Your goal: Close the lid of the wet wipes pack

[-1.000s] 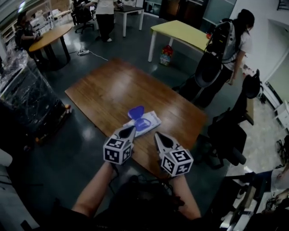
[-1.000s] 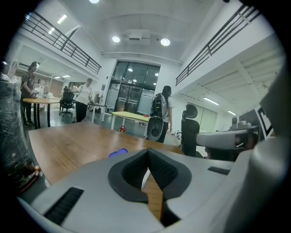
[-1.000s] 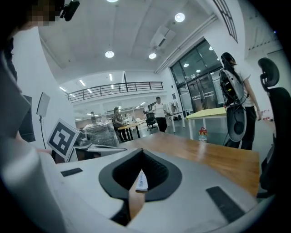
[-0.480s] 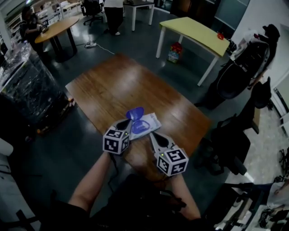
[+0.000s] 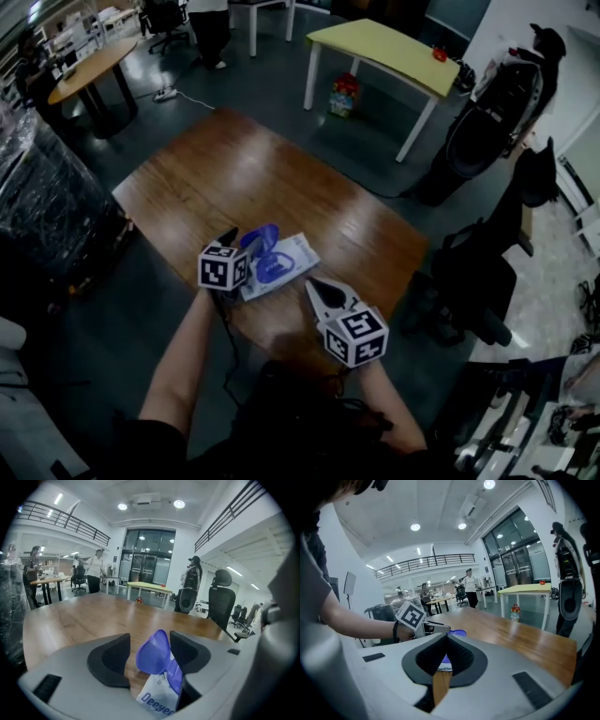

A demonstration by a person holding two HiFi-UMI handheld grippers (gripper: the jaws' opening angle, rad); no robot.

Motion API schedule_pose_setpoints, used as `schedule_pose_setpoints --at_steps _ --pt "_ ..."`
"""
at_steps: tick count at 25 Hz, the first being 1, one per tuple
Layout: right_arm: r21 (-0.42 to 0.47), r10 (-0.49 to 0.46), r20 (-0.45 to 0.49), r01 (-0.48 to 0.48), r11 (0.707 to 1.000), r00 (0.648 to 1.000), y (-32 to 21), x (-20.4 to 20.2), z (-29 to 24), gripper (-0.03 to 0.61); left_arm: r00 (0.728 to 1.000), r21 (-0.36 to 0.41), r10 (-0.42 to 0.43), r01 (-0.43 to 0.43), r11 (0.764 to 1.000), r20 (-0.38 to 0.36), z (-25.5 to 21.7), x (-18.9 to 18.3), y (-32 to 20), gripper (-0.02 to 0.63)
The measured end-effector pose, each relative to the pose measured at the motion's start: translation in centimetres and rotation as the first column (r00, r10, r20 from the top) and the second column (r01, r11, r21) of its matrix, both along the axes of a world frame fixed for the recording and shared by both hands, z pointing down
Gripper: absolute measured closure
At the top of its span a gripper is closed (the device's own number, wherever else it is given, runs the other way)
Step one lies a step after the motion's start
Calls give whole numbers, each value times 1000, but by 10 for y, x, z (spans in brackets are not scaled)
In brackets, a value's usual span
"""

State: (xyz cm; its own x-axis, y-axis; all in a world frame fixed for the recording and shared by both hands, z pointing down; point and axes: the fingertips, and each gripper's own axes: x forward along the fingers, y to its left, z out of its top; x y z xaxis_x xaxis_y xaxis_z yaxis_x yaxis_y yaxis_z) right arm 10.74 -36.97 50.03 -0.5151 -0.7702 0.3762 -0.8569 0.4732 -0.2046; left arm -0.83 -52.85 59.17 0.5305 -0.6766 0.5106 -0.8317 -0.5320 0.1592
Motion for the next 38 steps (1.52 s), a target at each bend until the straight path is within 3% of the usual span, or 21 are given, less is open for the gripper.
schedule_pose_setpoints --at_steps 6,11,16,20,25,34,38 --pt "-11 48 -12 -48 999 999 -4 26 5 569 997 -69 76 -77 995 -20 21 12 -10 353" --pt "-13 69 19 -69 998 997 -5 31 4 569 986 -33 145 -148 988 -81 2 21 19 354" --pt "-18 57 34 -56 998 998 -5 24 5 569 968 -7 232 -234 972 -91 -7 39 54 354" --pt "-23 45 36 -44 999 998 -3 18 7 569 962 -20 242 -246 969 -124 -5 47 69 356" --pt "-37 51 33 -50 998 998 3 22 10 569 963 -94 214 -232 968 -163 10 52 74 382" --pt "-56 94 28 -93 994 995 8 34 17 569 985 -205 161 -171 964 -63 43 54 71 560" --pt "-67 106 22 -104 992 994 9 38 20 569 985 -236 171 -164 958 10 57 54 74 566"
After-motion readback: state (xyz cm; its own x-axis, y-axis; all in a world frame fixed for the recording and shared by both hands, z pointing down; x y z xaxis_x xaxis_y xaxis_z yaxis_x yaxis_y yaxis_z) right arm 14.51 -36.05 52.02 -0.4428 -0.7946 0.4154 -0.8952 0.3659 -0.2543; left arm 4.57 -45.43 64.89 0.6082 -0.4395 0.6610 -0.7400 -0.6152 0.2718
